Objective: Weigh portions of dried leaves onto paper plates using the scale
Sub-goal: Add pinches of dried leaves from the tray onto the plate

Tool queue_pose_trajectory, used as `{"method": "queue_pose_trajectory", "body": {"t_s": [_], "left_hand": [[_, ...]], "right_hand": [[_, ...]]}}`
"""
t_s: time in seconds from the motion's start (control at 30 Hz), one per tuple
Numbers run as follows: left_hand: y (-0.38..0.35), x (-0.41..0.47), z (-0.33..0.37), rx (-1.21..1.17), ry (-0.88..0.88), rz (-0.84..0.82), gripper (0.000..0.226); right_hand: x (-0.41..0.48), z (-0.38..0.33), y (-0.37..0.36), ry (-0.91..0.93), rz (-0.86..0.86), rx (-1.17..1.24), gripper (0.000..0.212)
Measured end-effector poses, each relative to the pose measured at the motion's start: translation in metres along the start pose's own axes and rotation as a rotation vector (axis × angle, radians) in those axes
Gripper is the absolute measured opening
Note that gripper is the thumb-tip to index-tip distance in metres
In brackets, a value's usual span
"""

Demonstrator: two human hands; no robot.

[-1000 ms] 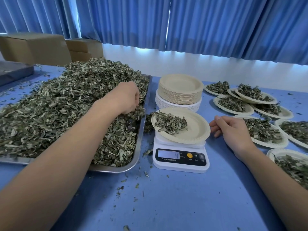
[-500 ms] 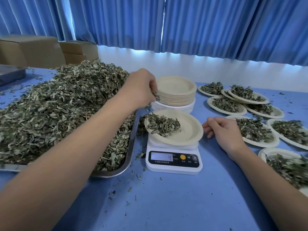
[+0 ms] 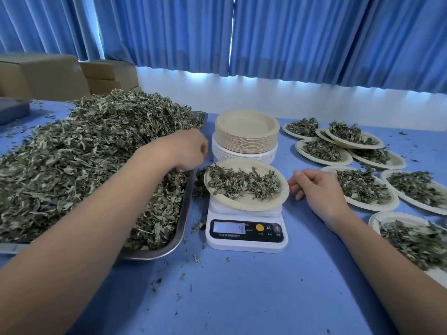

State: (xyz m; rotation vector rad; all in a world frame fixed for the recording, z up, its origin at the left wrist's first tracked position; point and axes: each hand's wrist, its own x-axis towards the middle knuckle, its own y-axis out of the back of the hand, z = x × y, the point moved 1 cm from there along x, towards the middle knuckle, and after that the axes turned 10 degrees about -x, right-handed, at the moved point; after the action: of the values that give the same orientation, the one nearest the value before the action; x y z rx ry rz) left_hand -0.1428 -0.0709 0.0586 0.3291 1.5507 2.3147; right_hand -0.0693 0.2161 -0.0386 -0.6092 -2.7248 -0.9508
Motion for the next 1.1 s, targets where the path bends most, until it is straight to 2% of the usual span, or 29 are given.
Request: {"method": "queue_pose_trajectory", "body": {"t_s": [0.03, 0.13, 0.17, 0.2, 0.3, 0.4, 0.6, 0.7, 0.87, 1.1], "left_hand": [[0.000, -0.002, -0.009, 0.061, 0.044, -0.052, 0.030], [-0.003, -0.005, -0.025, 0.162, 0.120, -0.262, 0.065], [-0.004, -0.006, -0.027, 0.190, 0.130, -0.302, 0.069], [-0.005, -0.005, -0.029, 0.216, 0.133, -0.312, 0.066], [-0.011, -0.001, -0.028, 0.259, 0.125, -0.269, 0.034], [-0.014, 0.000, -0.028, 0.231, 0.119, -0.261, 0.023], [-0.007, -0.004, -0.027, 0.191, 0.118, -0.208, 0.016], [-0.001, -0.003, -0.027, 0.106, 0.121, -0.101, 0.011], [0.003, -0.001, -0.026, 0.009, 0.135, 0.055, 0.015], [0.005, 0.001, -0.022, -0.021, 0.149, 0.121, 0.012]], "right_hand": [[0.000, 0.000, 0.000, -0.004, -0.001, 0.001, 0.036], [0.000, 0.000, -0.001, -0.012, 0.001, 0.000, 0.036], [0.000, 0.000, -0.001, -0.012, 0.000, 0.001, 0.036], [0.000, 0.000, -0.001, -0.011, 0.001, 0.003, 0.036], [0.000, 0.000, -0.001, -0.012, 0.000, 0.004, 0.036], [0.000, 0.000, -0.001, -0.006, -0.002, 0.001, 0.036], [0.000, -0.001, 0.000, -0.002, -0.010, 0.001, 0.036], [0.000, -0.001, 0.000, 0.001, -0.008, 0.005, 0.036], [-0.001, -0.002, -0.001, -0.001, -0.006, 0.004, 0.036], [0.001, 0.000, -0.002, 0.003, -0.004, 0.001, 0.036]]}}
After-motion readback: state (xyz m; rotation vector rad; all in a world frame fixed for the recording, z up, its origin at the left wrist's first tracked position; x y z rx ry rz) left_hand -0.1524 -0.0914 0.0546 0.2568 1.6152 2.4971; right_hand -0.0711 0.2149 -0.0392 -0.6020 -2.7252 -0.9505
